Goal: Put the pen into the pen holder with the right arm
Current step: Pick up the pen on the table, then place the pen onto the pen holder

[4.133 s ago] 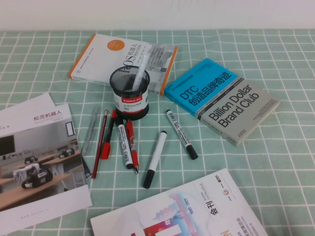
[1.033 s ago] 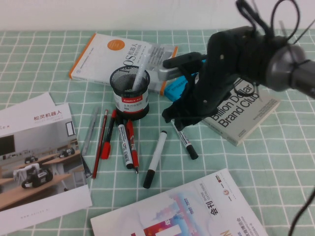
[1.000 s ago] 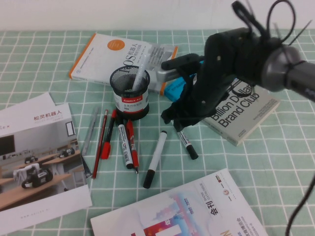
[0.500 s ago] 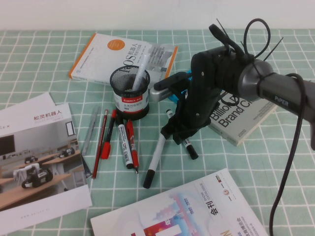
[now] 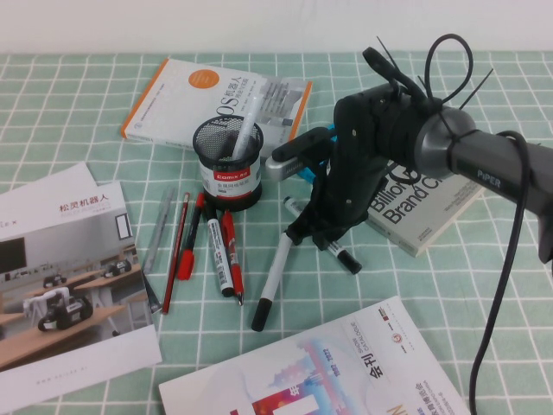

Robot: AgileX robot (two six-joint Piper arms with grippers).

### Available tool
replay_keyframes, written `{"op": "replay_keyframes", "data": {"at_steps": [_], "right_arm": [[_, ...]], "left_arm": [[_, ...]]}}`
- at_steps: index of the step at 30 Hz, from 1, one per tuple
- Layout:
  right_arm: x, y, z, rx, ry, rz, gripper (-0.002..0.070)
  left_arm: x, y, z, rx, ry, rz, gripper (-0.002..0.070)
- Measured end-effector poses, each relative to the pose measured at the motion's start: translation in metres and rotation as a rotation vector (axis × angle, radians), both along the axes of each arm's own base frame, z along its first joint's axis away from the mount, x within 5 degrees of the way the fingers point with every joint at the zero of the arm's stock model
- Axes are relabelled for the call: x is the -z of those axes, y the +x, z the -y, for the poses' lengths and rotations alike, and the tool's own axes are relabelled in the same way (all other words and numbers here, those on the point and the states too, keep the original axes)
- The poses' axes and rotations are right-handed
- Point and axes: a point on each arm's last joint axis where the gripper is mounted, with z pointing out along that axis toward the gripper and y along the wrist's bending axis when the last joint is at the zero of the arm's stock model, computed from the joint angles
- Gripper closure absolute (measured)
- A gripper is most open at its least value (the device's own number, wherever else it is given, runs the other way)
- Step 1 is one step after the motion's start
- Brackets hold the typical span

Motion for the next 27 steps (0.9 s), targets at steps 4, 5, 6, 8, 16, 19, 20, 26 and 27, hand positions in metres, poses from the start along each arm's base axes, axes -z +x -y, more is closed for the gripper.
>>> {"op": "replay_keyframes", "data": {"at_steps": [4,5,6,8,16,19,20,26,27], "right_arm": [[-0.001,0.000,0.000,-0.001,-0.005,-0.009,0.0563],[-0.002,-0.001,0.000,-0.001,-0.008,-0.013,0.0563],[-0.002,-0.001,0.001,-0.001,-0.012,-0.020,0.0563],[-0.005,-0.004,0.002,-0.003,-0.021,-0.035,0.0563],[-0.092,-0.027,0.019,0.047,0.037,0.070,0.0563],[-0.136,-0.042,0.028,0.057,0.125,0.200,0.0563],[-0.149,-0.049,0.032,0.060,0.168,0.251,0.0563],[-0.189,-0.083,0.047,0.084,0.479,0.584,0.0563],[-0.188,-0.086,0.048,0.089,0.520,0.631,0.0563]], "left_arm": [[0.000,0.000,0.000,0.000,0.000,0.000,0.0680],[0.000,0.000,0.000,0.000,0.000,0.000,0.0680],[0.000,0.000,0.000,0.000,0.000,0.000,0.0680],[0.000,0.000,0.000,0.000,0.000,0.000,0.0680],[0.000,0.000,0.000,0.000,0.000,0.000,0.0680],[0.000,0.000,0.000,0.000,0.000,0.000,0.0680],[0.000,0.000,0.000,0.000,0.000,0.000,0.0680],[0.000,0.000,0.000,0.000,0.000,0.000,0.0680],[0.000,0.000,0.000,0.000,0.000,0.000,0.0680]]}}
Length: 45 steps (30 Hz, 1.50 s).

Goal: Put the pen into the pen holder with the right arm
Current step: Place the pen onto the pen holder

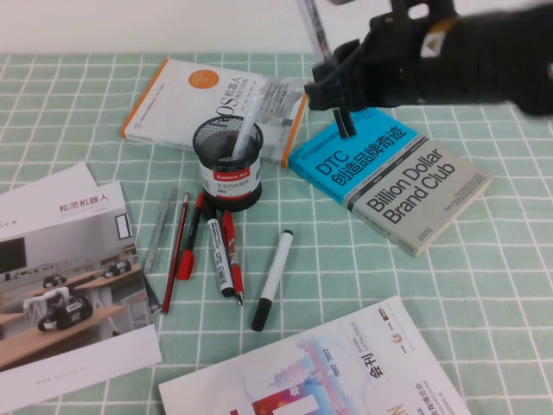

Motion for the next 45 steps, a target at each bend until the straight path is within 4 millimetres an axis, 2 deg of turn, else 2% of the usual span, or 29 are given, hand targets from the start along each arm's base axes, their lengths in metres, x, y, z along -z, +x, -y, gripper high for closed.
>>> {"op": "replay_keyframes", "data": {"at_steps": [5,12,17,24,29,38,45], "right_arm": [[0.027,-0.009,-0.009,0.030,0.156,0.223,0.0563],[0.063,-0.004,-0.051,-0.016,0.259,0.460,0.0563],[0.092,0.006,-0.071,-0.035,0.359,0.567,0.0563],[0.124,0.033,-0.096,-0.037,0.384,0.559,0.0563],[0.132,0.049,-0.111,-0.039,0.382,0.553,0.0563],[0.157,0.059,-0.116,0.007,0.423,0.445,0.0563],[0.174,0.062,-0.117,0.026,0.387,0.370,0.0563]], "left_arm": [[0.000,0.000,0.000,0.000,0.000,0.000,0.0680],[0.000,0.000,0.000,0.000,0.000,0.000,0.0680],[0.000,0.000,0.000,0.000,0.000,0.000,0.0680],[0.000,0.000,0.000,0.000,0.000,0.000,0.0680],[0.000,0.000,0.000,0.000,0.000,0.000,0.0680],[0.000,0.000,0.000,0.000,0.000,0.000,0.0680],[0.000,0.000,0.000,0.000,0.000,0.000,0.0680]]}}
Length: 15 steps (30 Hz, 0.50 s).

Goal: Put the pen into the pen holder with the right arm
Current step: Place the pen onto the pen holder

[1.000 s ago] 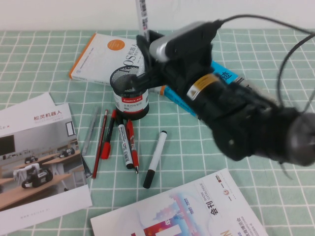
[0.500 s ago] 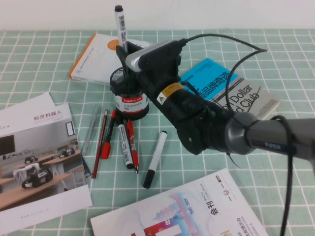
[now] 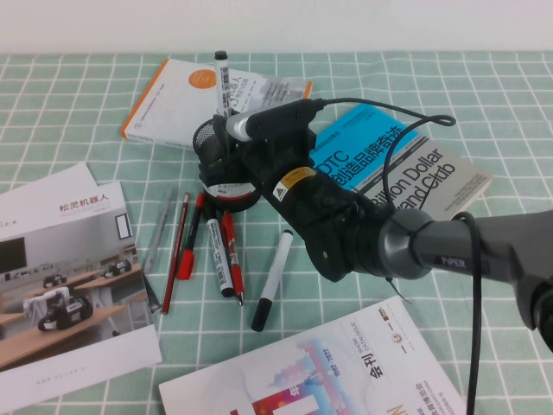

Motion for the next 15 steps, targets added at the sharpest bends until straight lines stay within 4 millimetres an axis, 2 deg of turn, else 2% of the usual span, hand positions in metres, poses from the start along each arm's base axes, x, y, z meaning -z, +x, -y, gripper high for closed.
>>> {"op": "replay_keyframes", "data": {"at_steps": [5,7,12,15], "right_arm": [[0.0043,0.0005,0.0000,0.004,-0.011,-0.029,0.0547],[0.0055,0.0006,0.0001,0.005,-0.016,-0.041,0.0507],[0.0068,0.0005,0.0001,0.005,-0.024,-0.054,0.0346],[0.0010,-0.0005,0.0006,0.002,-0.027,-0.062,0.0306]], "left_arm": [[0.0000,0.0000,0.0000,0.000,0.000,0.000,0.0680],[0.0000,0.0000,0.0000,0.000,0.000,0.000,0.0680],[0.0000,0.0000,0.0000,0.000,0.000,0.000,0.0680],[0.0000,0.0000,0.0000,0.000,0.000,0.000,0.0680]]}}
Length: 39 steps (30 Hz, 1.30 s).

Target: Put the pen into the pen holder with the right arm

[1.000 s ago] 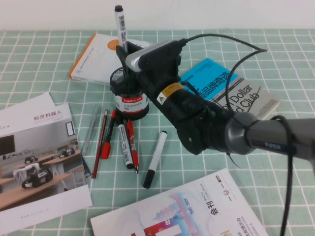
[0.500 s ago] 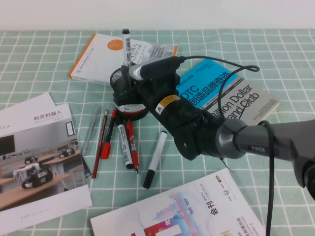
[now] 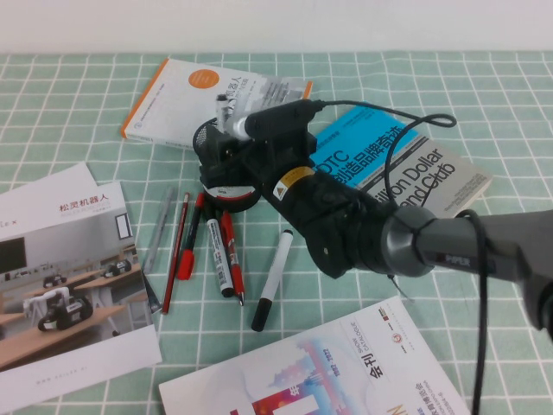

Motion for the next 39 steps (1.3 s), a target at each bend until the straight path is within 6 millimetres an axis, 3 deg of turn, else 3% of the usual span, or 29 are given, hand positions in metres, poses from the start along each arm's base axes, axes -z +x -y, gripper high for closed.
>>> {"op": "replay_keyframes", "data": {"at_steps": [6,8,10,12,14,17,20,26,31,35,39], "right_arm": [[-0.042,-0.011,0.006,-0.030,-0.044,-0.073,0.0318],[-0.069,-0.021,0.012,-0.050,-0.071,-0.108,0.0381],[-0.093,-0.033,0.020,-0.077,-0.127,-0.144,0.0499],[-0.122,-0.049,0.031,-0.102,-0.177,-0.154,0.0608],[-0.146,-0.065,0.043,-0.117,-0.224,-0.149,0.0655],[-0.179,-0.095,0.068,-0.127,-0.273,-0.156,0.0683],[-0.196,-0.126,0.097,-0.126,-0.305,-0.157,0.0691],[-0.203,-0.197,0.160,-0.131,-0.284,-0.176,0.0694],[-0.190,-0.251,0.203,-0.163,-0.208,-0.242,0.0694],[-0.183,-0.291,0.238,-0.172,-0.175,-0.200,0.0694],[-0.164,-0.316,0.263,-0.157,-0.175,-0.137,0.0695]], "left_arm": [[0.000,0.000,0.000,0.000,0.000,0.000,0.0680],[0.000,0.000,0.000,0.000,0.000,0.000,0.0680],[0.000,0.000,0.000,0.000,0.000,0.000,0.0680],[0.000,0.000,0.000,0.000,0.000,0.000,0.0680],[0.000,0.000,0.000,0.000,0.000,0.000,0.0680],[0.000,0.000,0.000,0.000,0.000,0.000,0.0680],[0.000,0.000,0.000,0.000,0.000,0.000,0.0680],[0.000,0.000,0.000,0.000,0.000,0.000,0.0680],[0.000,0.000,0.000,0.000,0.000,0.000,0.0680],[0.000,0.000,0.000,0.000,0.000,0.000,0.0680],[0.000,0.000,0.000,0.000,0.000,0.000,0.0680]]}}
